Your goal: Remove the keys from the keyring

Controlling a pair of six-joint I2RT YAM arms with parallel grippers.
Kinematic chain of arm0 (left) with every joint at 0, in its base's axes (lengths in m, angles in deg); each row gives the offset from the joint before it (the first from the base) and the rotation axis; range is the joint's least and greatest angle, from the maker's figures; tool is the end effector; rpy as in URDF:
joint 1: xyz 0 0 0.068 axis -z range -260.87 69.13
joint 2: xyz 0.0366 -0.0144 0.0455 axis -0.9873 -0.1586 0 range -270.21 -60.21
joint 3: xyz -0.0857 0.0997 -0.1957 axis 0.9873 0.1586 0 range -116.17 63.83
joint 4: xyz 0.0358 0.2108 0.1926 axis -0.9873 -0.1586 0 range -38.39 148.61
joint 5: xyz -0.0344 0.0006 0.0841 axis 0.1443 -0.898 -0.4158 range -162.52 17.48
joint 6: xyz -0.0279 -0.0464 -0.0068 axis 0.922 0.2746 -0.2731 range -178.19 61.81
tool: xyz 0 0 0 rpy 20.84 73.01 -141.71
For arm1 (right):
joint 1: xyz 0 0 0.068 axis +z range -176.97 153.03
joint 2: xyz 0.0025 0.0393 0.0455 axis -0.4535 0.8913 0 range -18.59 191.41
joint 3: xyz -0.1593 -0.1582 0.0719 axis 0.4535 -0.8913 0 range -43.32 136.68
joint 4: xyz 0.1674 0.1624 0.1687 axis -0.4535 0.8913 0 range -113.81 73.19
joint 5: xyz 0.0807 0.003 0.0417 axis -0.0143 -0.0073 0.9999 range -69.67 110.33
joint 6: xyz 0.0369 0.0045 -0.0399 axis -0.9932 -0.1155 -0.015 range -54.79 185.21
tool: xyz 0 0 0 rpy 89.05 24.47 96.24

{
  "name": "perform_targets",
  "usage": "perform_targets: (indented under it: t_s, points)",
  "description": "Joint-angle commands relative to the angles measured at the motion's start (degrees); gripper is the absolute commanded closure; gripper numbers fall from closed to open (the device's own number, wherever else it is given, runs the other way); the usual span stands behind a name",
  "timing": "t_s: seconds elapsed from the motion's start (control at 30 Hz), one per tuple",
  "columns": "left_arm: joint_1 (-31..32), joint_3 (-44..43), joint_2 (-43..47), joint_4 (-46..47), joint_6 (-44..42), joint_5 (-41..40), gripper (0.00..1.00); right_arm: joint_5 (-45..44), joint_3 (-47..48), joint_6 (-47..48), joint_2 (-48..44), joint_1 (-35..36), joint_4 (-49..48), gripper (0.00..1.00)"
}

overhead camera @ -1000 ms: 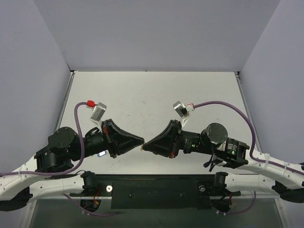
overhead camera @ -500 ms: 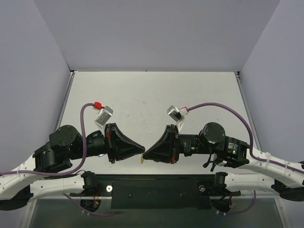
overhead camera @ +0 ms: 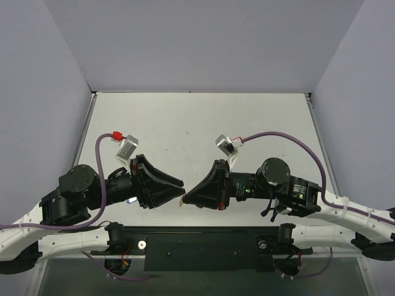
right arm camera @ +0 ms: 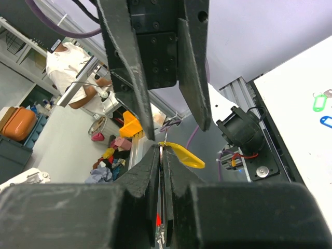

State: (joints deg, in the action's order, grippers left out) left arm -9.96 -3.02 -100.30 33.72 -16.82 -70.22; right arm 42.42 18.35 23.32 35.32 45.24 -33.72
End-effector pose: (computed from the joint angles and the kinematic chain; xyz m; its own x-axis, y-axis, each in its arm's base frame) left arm 0.0557 -0.1656 0.4387 -0.6247 -0.2140 -0.7510 0.7256 0.1963 -0.6595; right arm 0.0640 0.2445 0.4248 -0.5931 0.1764 -0.7855 -0.8003 -0.2362 0.5512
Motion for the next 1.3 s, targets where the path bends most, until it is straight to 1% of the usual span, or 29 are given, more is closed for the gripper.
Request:
perform_targets:
  t_s: [0.0, 0.07, 0.27, 0.47, 0.67, 0.8, 0.97, 1.27]
  points:
    - [0.36, 2.15, 2.65, 9.93, 2.04, -3.79, 0.52, -2.48, 0.91, 0.93, 0.15, 0.48, -3.36, 1.00]
    - [0.36, 4.61, 4.49, 12.83, 3.19, -5.46, 0.52, -3.71, 0.47, 0.93, -0.38, 0.48, -3.88, 1.00]
    - [0.36, 11.82, 9.15, 22.85, 6.44, -6.79, 0.53, -7.84, -2.16, 1.02, -2.58, 0.57, -6.08, 1.00]
    - [0.36, 14.11, 9.34, 27.78, 7.33, -6.88, 0.57, -9.96, -5.15, 0.84, -4.25, 0.57, -11.88, 1.00]
    - [0.36, 16.49, 9.34, 32.44, 8.03, -8.10, 0.59, -10.31, -6.03, 0.14, -4.87, 0.57, -13.55, 1.00]
    - [0.36, 19.21, 9.42, 37.26, 9.35, -9.86, 0.60, -11.10, -7.35, 0.14, -6.18, 0.57, -14.25, 1.00]
    - [0.36, 21.06, 9.25, 39.82, 10.93, -12.32, 0.62, -11.63, -7.97, 0.23, -6.89, 0.48, -15.14, 1.00]
    - [0.45, 21.76, 7.40, 41.58, 11.63, -11.45, 0.62, -12.42, -8.67, 0.49, -6.98, 0.48, -16.46, 1.00]
